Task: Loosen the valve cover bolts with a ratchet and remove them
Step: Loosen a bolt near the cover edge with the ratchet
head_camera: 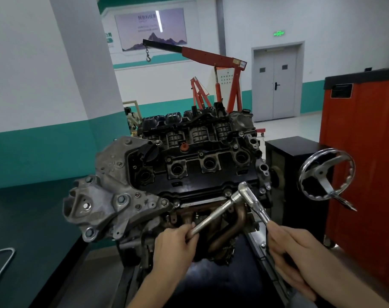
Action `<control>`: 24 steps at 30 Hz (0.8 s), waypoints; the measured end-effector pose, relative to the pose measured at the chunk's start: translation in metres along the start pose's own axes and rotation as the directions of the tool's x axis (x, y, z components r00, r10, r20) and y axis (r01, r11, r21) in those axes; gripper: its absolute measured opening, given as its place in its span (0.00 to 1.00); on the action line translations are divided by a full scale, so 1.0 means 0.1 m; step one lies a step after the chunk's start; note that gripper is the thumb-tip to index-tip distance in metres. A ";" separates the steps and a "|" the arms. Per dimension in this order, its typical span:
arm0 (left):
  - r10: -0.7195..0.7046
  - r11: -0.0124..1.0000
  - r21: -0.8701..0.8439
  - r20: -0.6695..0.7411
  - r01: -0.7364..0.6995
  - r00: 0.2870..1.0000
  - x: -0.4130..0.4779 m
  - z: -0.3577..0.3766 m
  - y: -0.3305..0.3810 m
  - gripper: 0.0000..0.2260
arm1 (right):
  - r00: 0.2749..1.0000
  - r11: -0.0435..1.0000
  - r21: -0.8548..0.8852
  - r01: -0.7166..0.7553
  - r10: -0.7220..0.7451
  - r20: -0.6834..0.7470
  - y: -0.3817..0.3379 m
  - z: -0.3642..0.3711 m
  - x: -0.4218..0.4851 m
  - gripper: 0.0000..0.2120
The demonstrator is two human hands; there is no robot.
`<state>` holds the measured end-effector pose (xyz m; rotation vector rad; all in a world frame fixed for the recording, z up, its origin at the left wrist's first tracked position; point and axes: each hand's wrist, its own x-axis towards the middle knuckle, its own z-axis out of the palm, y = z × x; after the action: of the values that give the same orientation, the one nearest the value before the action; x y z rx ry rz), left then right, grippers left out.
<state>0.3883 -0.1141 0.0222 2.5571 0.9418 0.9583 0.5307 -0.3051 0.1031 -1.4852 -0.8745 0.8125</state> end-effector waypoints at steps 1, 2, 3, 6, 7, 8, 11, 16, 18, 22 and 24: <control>0.043 0.996 0.081 -0.061 -0.038 0.997 0.02 0.00 0.00 0.08 | 0.985 0.985 -0.027 0.171 -0.172 -0.005 0.17 0.02 -0.05 0.22; 0.105 0.984 0.153 -0.106 -0.088 0.989 0.04 -0.01 0.01 0.10 | 0.979 0.980 -0.007 0.200 -0.200 -0.047 0.44 0.07 -0.07 0.22; 0.156 0.969 0.213 -0.148 -0.122 0.977 0.07 -0.03 0.05 0.13 | 0.986 0.986 0.033 0.161 -0.159 -0.044 0.50 0.10 -0.18 0.22; 0.235 0.955 0.241 -0.272 -0.170 0.933 0.22 -0.08 0.19 0.15 | 0.970 0.982 0.078 0.172 -0.155 -0.189 0.45 0.16 -0.23 0.22; 0.262 0.956 0.215 -0.308 -0.202 0.914 0.29 -0.07 0.27 0.14 | 0.965 0.981 0.074 0.177 -0.158 -0.210 0.44 0.14 -0.26 0.23; 0.286 0.955 0.173 -0.325 -0.241 0.902 0.37 -0.05 0.37 0.11 | 0.959 0.977 0.072 0.200 -0.181 -0.217 0.45 0.07 -0.26 0.23; 0.357 0.930 0.005 -0.254 -0.367 0.899 0.73 0.09 0.80 0.05 | 0.880 0.942 -0.084 0.325 -0.334 -0.337 0.22 -0.12 -0.22 0.26; 0.438 0.865 -0.140 -0.259 -0.482 0.861 1.28 0.48 1.49 0.04 | 0.726 0.853 -0.357 0.380 -0.514 -0.457 0.11 -0.51 -0.05 0.28; 0.427 0.853 -0.185 -0.292 -0.489 0.856 1.42 0.62 1.63 0.05 | 0.706 0.849 -0.382 0.366 -0.521 -0.480 0.10 -0.64 0.05 0.28; 0.352 0.857 -0.290 -0.273 -0.425 0.896 1.50 0.90 1.67 0.06 | 0.710 0.855 -0.418 0.306 -0.498 -0.498 0.21 -0.80 0.23 0.26; 0.331 0.863 -0.310 -0.252 -0.400 0.909 1.51 0.99 1.65 0.06 | 0.708 0.854 -0.441 0.275 -0.490 -0.508 0.27 -0.84 0.29 0.25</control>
<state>0.6201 -0.1419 0.0940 2.3964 0.2714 1.3582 0.6200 -0.3208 0.0829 -1.6310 -0.8022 -0.1656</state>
